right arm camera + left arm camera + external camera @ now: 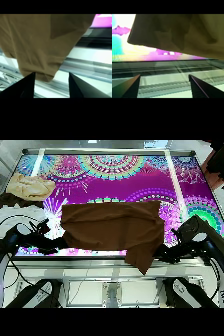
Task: Fold the shirts.
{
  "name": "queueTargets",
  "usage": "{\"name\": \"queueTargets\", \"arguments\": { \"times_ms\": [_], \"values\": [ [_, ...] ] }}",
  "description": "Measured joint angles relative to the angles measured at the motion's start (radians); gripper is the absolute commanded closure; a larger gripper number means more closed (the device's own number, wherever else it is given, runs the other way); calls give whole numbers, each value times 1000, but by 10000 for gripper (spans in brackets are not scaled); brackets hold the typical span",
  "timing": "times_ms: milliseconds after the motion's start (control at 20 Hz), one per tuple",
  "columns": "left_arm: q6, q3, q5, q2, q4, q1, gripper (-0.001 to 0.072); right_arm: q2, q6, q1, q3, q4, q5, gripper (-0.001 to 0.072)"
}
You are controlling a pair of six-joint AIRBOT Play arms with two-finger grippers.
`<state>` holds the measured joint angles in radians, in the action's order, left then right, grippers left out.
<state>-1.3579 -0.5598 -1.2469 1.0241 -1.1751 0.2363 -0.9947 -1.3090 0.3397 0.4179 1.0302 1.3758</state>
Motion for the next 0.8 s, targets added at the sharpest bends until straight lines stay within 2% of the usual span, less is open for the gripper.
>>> {"name": "queueTargets", "arguments": {
  "times_ms": [300, 650, 700, 750, 800],
  "values": [
    [1, 2, 2, 0, 11, 0, 3, -22, -43, -51, -6, 6, -88, 278],
    [4, 2, 2, 0, 23, 0, 2, -91, -57, -64, -6, -10, -126, 279],
    [5, 2, 2, 0, 24, 0, 2, -99, -57, -64, -6, -19, -130, 292],
    [4, 2, 2, 0, 25, 0, 2, -105, -58, -64, -6, -26, -135, 354],
    [4, 2, 1, 0, 26, 0, 2, -111, -58, -64, -7, -29, -146, 385]
  ]
}}
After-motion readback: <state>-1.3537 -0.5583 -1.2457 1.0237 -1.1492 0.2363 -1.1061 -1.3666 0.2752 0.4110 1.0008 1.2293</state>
